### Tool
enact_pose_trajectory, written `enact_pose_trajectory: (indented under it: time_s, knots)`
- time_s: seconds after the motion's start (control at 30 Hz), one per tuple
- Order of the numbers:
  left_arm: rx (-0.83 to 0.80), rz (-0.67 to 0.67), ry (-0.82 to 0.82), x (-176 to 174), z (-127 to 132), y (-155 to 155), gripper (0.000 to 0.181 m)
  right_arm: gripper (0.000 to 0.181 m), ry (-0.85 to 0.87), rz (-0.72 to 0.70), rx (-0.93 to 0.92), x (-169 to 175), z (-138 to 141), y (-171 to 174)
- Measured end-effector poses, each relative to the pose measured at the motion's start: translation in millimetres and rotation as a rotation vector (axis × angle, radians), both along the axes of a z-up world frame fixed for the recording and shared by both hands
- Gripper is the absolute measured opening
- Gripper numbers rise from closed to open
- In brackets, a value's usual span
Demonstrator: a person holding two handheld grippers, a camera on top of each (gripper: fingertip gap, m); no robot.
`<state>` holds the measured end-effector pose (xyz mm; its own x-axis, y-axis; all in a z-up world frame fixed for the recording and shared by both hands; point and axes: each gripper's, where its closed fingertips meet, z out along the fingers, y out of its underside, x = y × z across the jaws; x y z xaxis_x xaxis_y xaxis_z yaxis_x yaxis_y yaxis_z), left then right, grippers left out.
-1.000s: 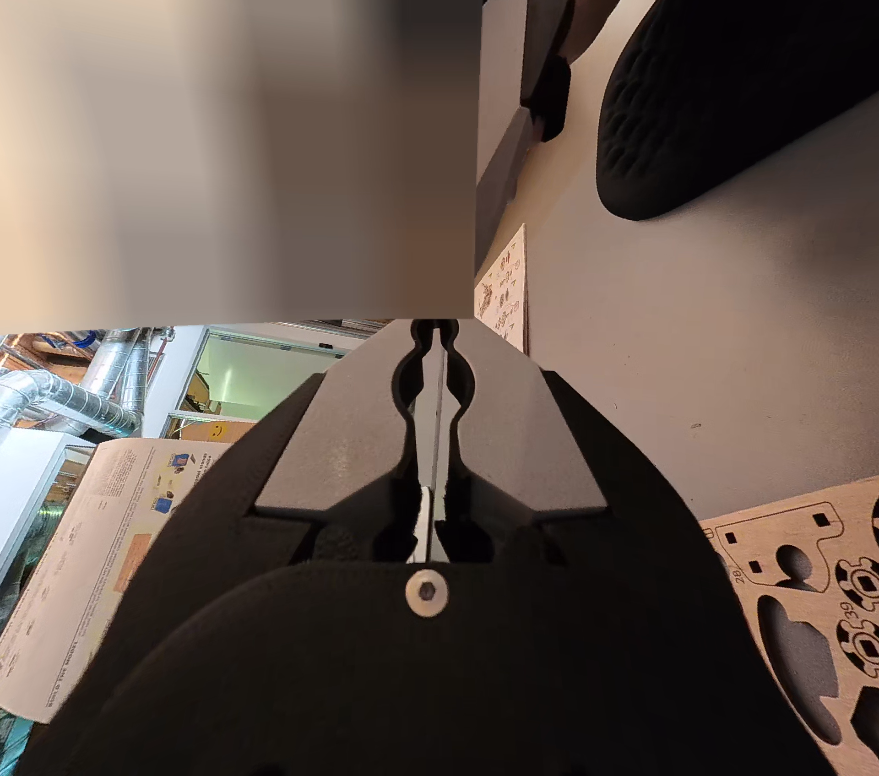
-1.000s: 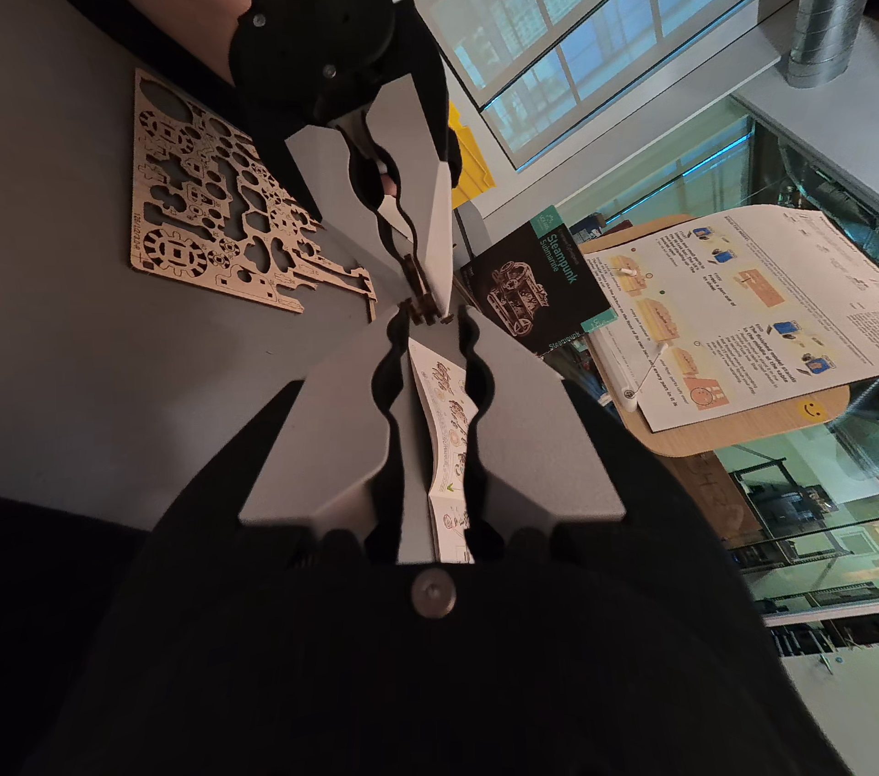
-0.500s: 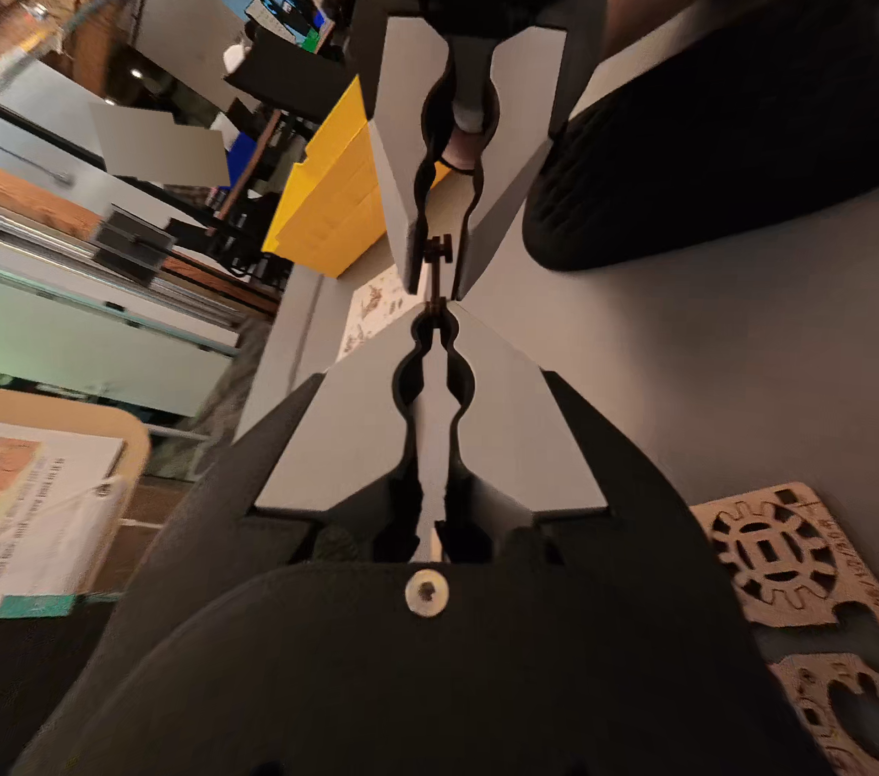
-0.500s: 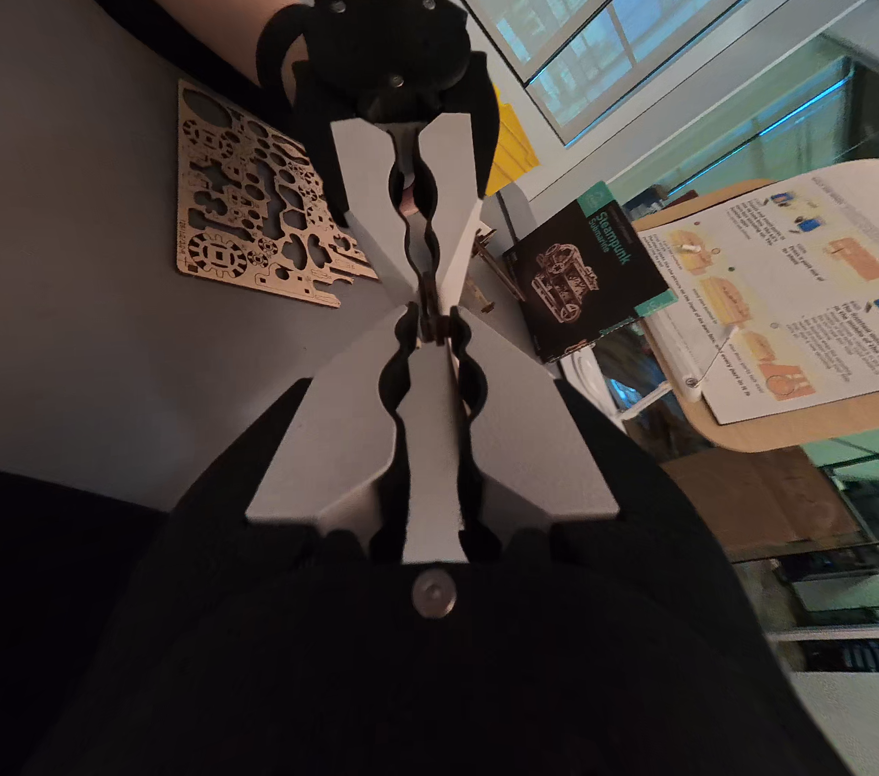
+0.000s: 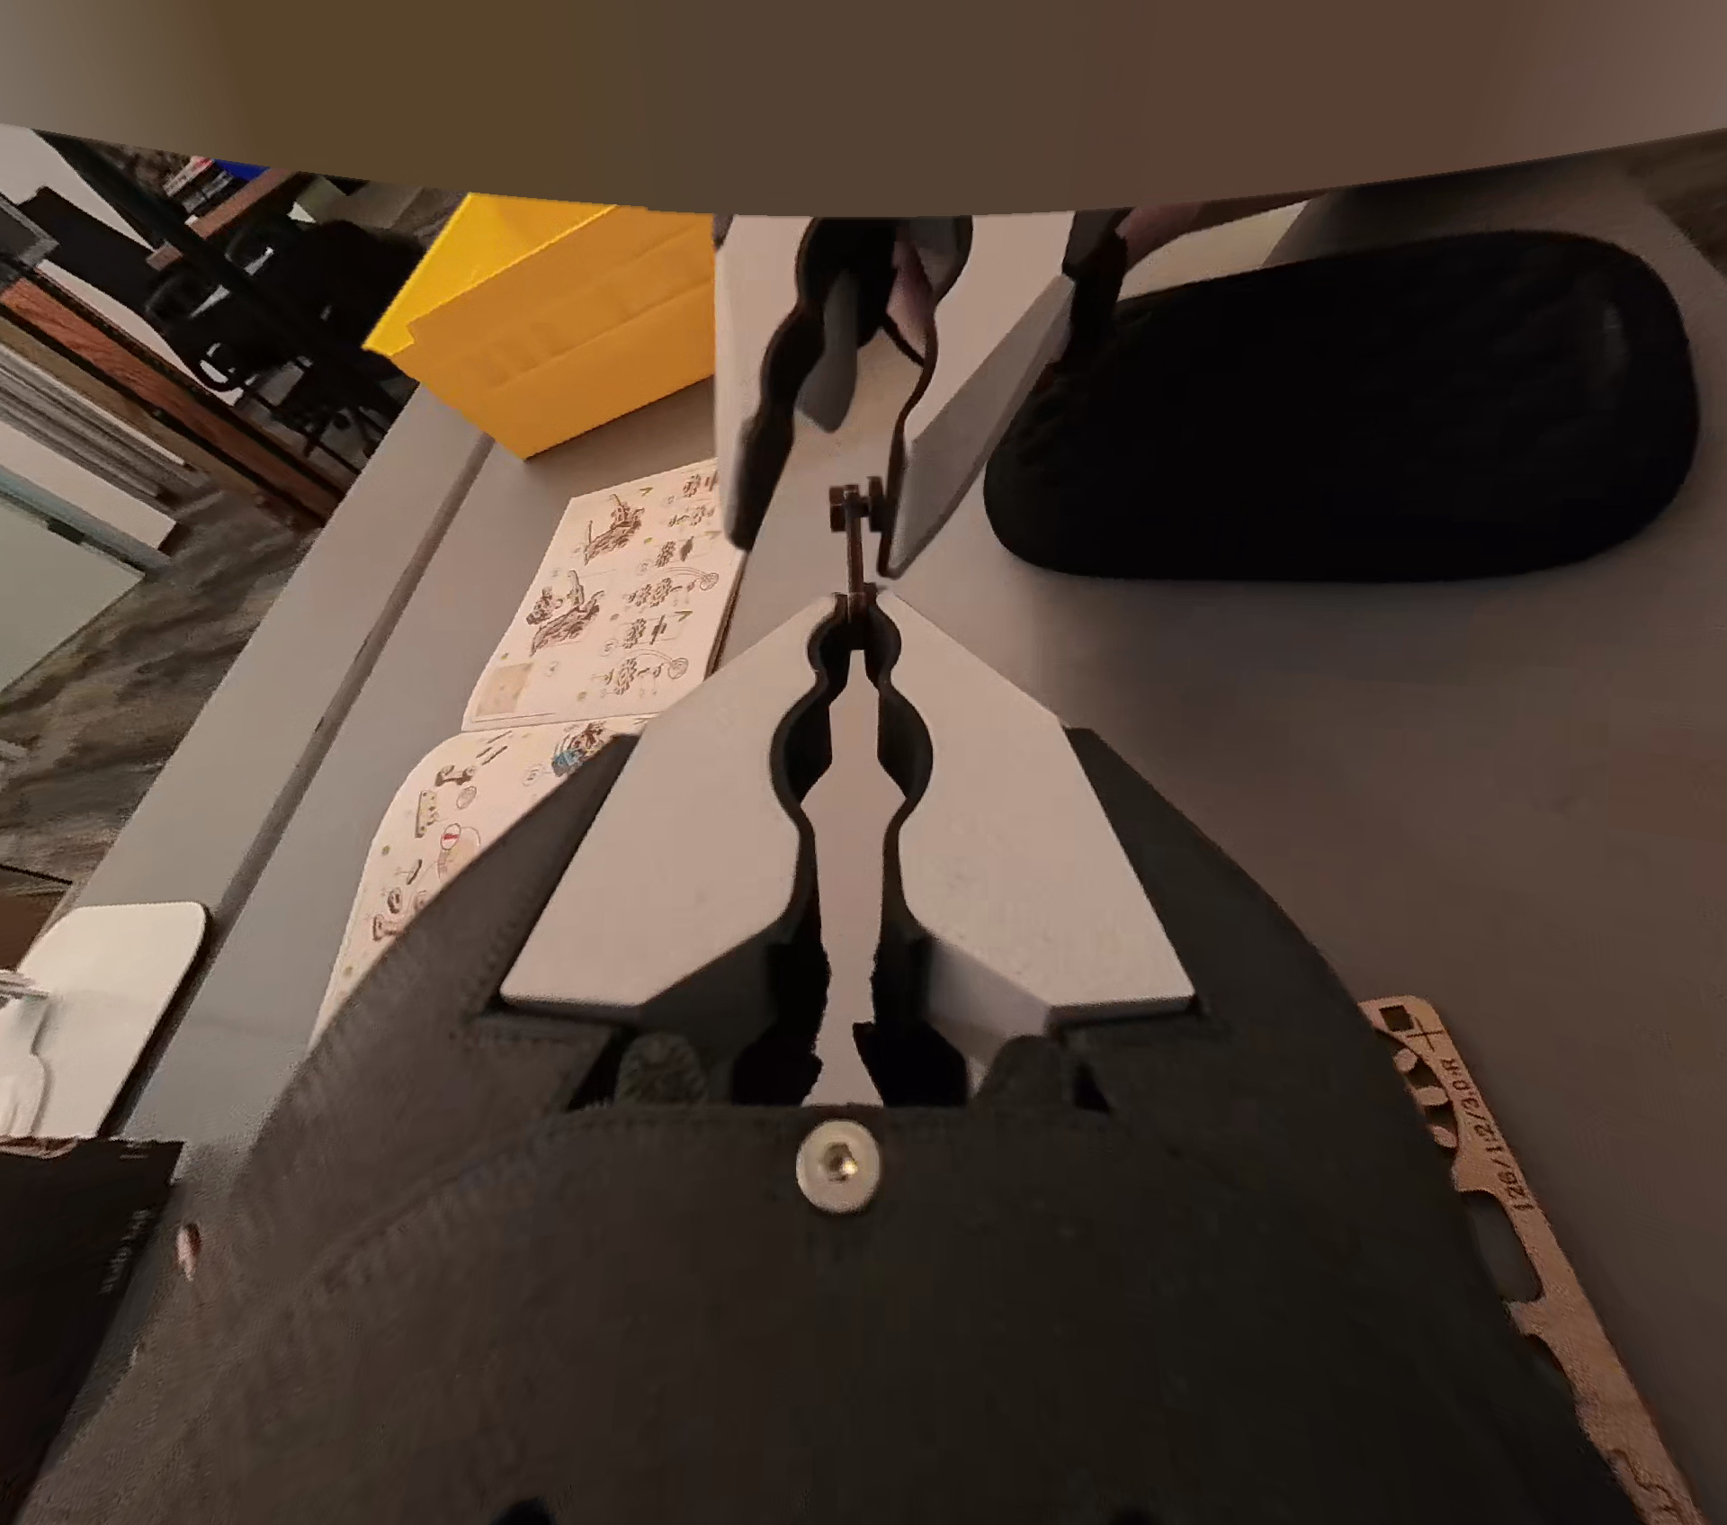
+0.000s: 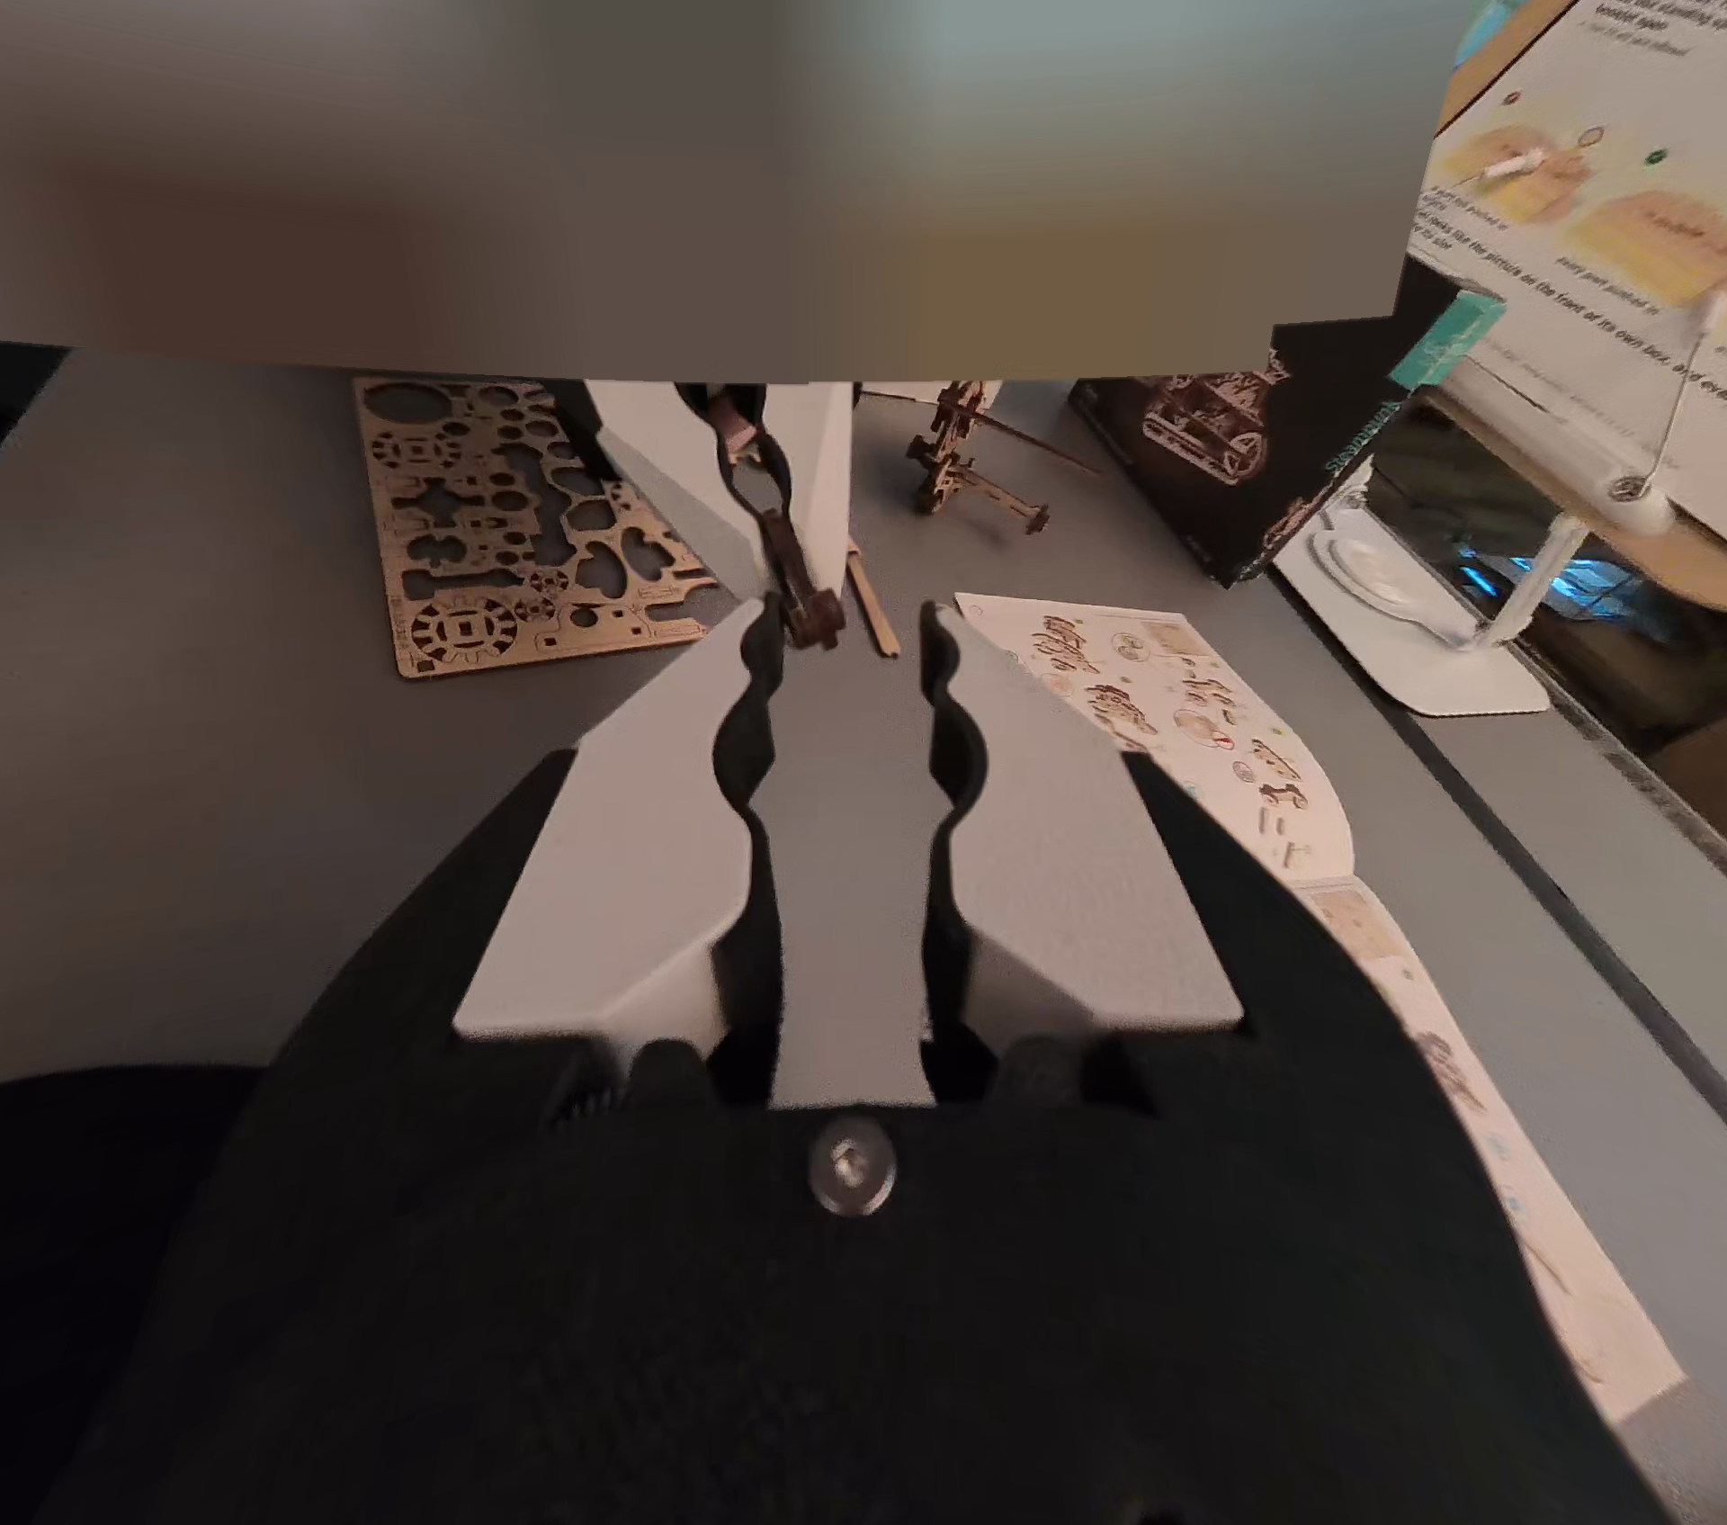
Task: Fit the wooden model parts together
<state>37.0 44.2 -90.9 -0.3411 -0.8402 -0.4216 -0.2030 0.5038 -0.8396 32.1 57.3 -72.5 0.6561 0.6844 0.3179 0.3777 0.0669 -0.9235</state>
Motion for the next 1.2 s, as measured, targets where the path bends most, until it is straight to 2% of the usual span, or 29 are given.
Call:
enact_pose_trajectory:
  time_s: [0.27,0.43,0.63,0.77,1.2]
  knots:
    - [0.037,0.026,0.017,0,-4,6,0.0,0.006,-0.167,0.002,-0.015,0,-11,-6]
    - [0.088,0.039,0.059,1,-15,8,0.0,0.006,-0.261,-0.031,-0.055,3,-23,-4]
    - [0.179,0.08,0.062,3,-16,12,0.011,0.005,-0.28,-0.075,-0.081,2,-31,2]
    - [0.221,0.078,0.08,2,-21,11,0.0,0.005,-0.311,-0.094,-0.074,-1,-36,4]
    - [0.152,0.072,0.128,-1,-26,15,0.007,0.005,-0.248,-0.115,-0.159,-5,-43,6]
